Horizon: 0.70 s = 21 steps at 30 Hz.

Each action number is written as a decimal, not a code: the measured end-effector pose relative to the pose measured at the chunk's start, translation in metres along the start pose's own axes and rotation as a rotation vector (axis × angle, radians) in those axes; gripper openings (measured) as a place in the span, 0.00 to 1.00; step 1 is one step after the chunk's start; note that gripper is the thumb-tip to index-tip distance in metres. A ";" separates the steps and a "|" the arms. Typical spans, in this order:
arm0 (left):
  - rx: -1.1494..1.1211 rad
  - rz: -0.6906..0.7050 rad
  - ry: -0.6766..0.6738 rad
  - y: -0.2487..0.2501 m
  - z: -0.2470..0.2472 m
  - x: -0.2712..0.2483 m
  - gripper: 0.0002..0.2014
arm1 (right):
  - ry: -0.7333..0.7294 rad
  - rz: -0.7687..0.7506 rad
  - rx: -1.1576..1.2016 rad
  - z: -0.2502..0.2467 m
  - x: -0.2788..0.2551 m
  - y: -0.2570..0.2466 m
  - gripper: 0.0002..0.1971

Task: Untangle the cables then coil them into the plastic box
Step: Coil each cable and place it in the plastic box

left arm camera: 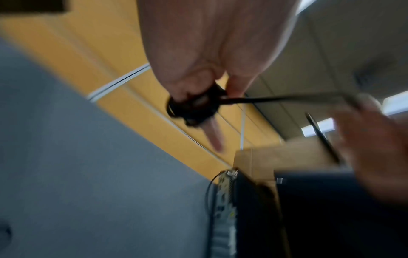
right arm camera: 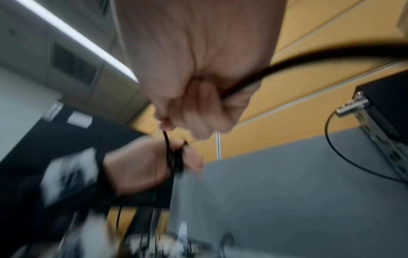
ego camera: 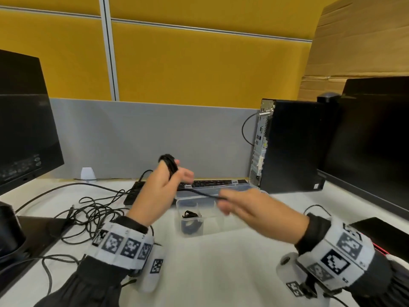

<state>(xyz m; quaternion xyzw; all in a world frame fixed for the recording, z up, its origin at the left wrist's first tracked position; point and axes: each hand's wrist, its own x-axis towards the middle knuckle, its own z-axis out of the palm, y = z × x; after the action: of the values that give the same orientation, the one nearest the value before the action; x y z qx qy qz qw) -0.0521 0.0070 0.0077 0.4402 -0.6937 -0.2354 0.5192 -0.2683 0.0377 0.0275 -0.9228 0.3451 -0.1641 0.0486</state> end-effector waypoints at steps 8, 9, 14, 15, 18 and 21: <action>0.012 0.034 -0.458 0.025 0.006 -0.015 0.22 | 0.491 0.000 -0.189 -0.038 0.038 0.005 0.15; -0.080 0.046 -0.468 0.028 0.006 -0.016 0.21 | 0.494 0.026 -0.197 -0.036 0.042 0.008 0.15; -0.506 -0.017 -0.218 0.041 -0.003 -0.012 0.27 | 0.094 0.161 0.023 -0.017 0.045 0.031 0.21; -0.605 -0.043 -0.145 0.043 -0.006 -0.010 0.26 | 0.001 0.179 0.076 -0.011 0.043 0.032 0.21; -0.991 -0.046 0.022 0.043 -0.015 -0.004 0.21 | -0.267 0.253 0.127 0.005 0.031 0.027 0.19; -0.955 0.039 0.081 0.038 -0.013 -0.001 0.14 | -0.403 0.162 0.136 0.020 0.022 0.010 0.13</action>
<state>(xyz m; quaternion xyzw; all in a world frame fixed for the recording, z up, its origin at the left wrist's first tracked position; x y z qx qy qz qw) -0.0544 0.0286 0.0417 0.1481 -0.4952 -0.5010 0.6942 -0.2519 0.0156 0.0122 -0.9008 0.3896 0.0054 0.1915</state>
